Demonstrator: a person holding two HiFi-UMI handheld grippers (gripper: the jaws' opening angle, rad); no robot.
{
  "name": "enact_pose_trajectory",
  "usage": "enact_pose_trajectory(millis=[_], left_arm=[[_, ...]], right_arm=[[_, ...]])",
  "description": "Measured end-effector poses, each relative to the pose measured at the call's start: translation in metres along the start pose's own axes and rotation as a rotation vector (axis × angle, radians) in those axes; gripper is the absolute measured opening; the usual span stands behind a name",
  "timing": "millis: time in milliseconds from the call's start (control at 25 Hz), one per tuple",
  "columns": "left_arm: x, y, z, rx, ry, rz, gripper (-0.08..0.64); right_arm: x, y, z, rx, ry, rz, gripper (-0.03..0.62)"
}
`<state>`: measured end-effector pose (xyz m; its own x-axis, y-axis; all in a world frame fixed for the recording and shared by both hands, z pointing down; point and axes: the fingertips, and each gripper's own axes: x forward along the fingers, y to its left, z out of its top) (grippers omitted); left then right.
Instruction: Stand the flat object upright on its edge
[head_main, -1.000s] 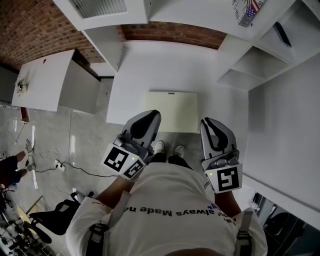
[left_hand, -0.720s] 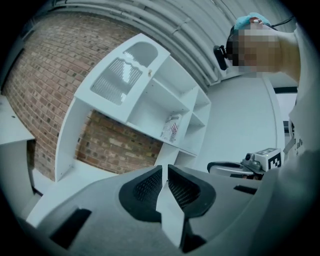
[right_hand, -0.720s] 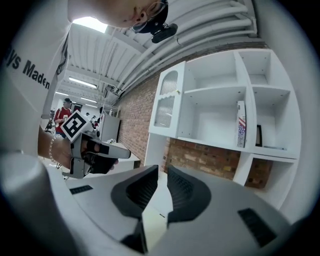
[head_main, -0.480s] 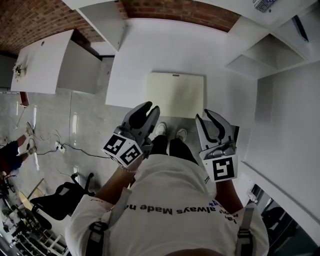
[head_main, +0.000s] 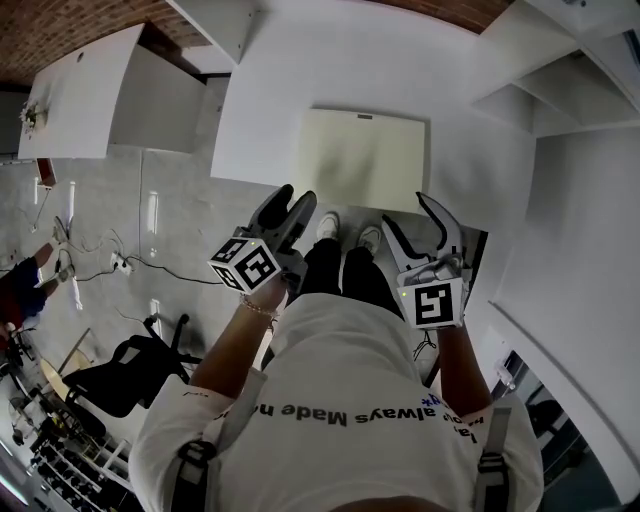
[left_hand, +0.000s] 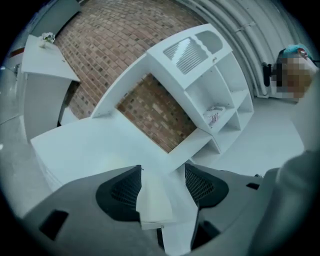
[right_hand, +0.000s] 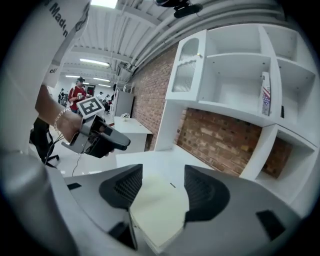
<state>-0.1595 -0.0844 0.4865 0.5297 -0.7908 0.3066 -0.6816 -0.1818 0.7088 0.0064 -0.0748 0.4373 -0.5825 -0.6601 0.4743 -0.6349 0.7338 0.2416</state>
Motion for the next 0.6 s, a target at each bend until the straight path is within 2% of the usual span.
enact_pose_trajectory(millis=[200, 360, 600], left_arm=[[0.004, 0.047, -0.027, -0.128, 0.036, 0.052, 0.281], [0.011, 0.089, -0.064, -0.275, 0.074, 0.100, 0.307], [0.016, 0.138, -0.105, -0.429, 0.092, 0.139, 0.341]], right_arm=[[0.028, 0.018, -0.027, -0.082, 0.040, 0.012, 0.258], [0.047, 0.030, -0.064, -0.126, 0.112, 0.045, 0.272], [0.070, 0.051, -0.118, -0.185, 0.202, 0.093, 0.279]])
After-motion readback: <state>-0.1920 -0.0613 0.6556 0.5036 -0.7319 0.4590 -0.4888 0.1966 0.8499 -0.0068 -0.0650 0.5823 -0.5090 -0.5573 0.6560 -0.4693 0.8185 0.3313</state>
